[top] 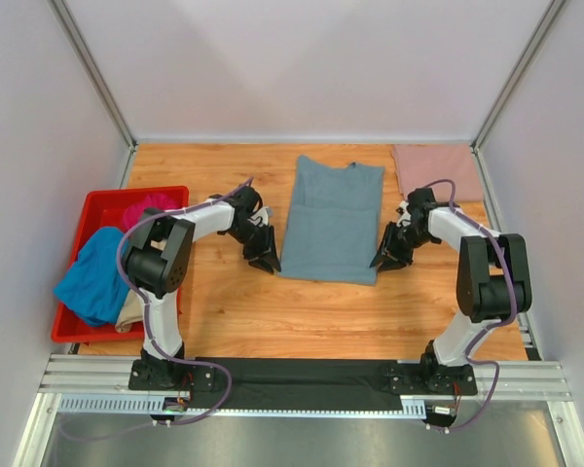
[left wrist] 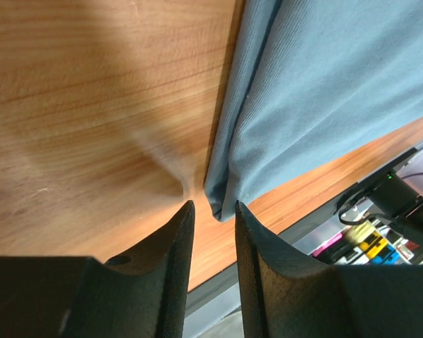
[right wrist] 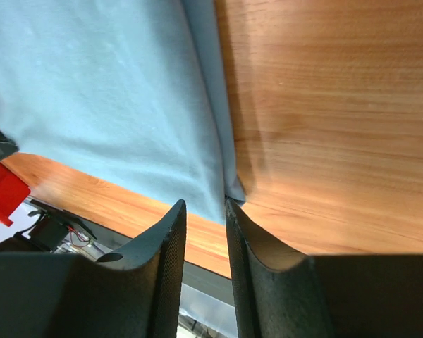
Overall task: Fold and stack the t-shirts
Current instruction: Fold the tshirt
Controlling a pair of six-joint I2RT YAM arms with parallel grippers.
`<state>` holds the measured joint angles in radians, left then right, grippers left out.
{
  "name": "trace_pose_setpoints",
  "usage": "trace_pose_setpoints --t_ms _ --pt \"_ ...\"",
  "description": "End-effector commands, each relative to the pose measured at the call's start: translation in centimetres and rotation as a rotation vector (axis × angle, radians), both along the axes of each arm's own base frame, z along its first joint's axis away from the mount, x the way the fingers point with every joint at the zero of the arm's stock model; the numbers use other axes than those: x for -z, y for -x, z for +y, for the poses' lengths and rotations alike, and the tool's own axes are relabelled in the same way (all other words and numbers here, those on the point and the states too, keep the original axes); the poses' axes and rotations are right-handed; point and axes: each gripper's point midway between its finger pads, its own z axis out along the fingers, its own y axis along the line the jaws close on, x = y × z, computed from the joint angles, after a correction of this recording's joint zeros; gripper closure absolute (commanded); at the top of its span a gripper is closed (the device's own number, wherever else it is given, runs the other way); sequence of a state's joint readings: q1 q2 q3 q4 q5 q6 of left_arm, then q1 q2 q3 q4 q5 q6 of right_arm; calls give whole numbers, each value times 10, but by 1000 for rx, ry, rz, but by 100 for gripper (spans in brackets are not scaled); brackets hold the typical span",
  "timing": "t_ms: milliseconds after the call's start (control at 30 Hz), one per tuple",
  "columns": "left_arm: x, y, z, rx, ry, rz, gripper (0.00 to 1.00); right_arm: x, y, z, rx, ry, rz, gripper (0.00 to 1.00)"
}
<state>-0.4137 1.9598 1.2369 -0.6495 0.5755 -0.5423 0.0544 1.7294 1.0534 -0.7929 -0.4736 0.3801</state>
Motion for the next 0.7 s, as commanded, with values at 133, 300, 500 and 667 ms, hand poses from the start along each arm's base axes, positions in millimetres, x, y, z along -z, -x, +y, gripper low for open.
trace_pose_setpoints --t_ms 133,300,500,667 --pt "-14 -5 -1 54 23 -39 66 4 13 7 17 -13 -7 69" --pt "-4 -2 -4 61 39 -11 78 25 28 3 26 22 27 77" --pt "12 8 5 46 -16 35 90 41 38 -4 25 69 69 77" --pt "5 6 16 34 -99 33 90 27 36 -3 32 66 49 75"
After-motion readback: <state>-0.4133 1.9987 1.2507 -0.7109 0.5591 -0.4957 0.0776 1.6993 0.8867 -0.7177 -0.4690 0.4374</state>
